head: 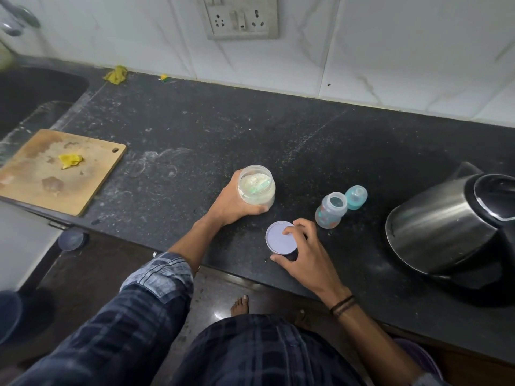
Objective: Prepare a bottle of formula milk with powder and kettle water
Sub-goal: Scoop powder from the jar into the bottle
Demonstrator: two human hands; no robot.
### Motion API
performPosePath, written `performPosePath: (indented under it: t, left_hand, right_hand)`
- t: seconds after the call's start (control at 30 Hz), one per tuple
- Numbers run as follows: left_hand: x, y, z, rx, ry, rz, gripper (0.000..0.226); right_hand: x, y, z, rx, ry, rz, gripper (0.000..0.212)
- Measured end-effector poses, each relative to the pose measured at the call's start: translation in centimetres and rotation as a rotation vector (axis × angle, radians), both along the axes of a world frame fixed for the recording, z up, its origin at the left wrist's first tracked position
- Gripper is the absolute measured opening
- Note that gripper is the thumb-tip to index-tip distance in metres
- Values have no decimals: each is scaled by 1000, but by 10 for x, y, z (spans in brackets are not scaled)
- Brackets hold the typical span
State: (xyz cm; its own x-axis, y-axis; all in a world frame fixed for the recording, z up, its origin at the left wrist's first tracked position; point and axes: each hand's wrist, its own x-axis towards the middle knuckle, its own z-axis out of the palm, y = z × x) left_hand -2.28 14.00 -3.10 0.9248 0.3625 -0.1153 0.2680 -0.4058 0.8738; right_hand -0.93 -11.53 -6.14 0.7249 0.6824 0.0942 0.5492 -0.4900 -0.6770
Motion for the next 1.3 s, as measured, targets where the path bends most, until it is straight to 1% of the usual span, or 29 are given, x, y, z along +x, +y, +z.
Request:
performPosePath:
  t: [0.07, 0.2, 0.27, 0.37, 0.47, 0.53, 0.63, 0.77, 0.83, 0.93, 1.07, 1.13, 1.23, 1.3]
  left_hand:
    - [0, 1, -2, -8, 3, -5, 91]
    - [0, 2, -5, -17, -24, -10, 91]
    - [1, 3, -8, -33, -40, -14, 94]
    - [2, 4, -11, -49, -40, -24, 98]
    - [4, 7, -13, -55, -32, -42, 100]
    - [4, 8, -15, -68, -23, -40, 102]
    - [5, 8, -17, -75, -23, -34, 103]
    - [11, 10, -17, -94, -48, -67, 100]
    - [14, 11, -17, -99, -45, -78, 95]
    - [14, 12, -18, -107, -48, -74, 93]
    - [14, 13, -22, -121, -63, -82, 87]
    - [14, 13, -23, -129, -62, -73, 88]
    - [13, 13, -24, -137, -61, -65, 94]
    - [14, 13, -25, -141, -64, -68, 94]
  right_hand:
    - [1, 1, 9, -5, -2, -4, 55]
    - [14, 24, 52, 236, -116, -35, 23]
    - [30, 44, 78, 243, -165, -31, 17]
    - [58, 77, 109, 54, -193, -8, 18]
    - [79, 104, 130, -255, -200, 93, 25]
    - [85, 119, 137, -418, -206, 159, 26]
    - [85, 133, 138, -565, -248, 189, 23]
    - [83, 143, 136, -640, -264, 136, 20]
    - [82, 146, 138, -688, -267, 122, 22]
    - [80, 151, 140, -728, -266, 117, 26]
    - [81, 152, 141, -678, -263, 111, 15]
    - [81, 149, 143, -659, -277, 98, 11]
    - [78, 147, 146, -661, -281, 62, 9]
    - [75, 146, 145, -668, -285, 43, 12]
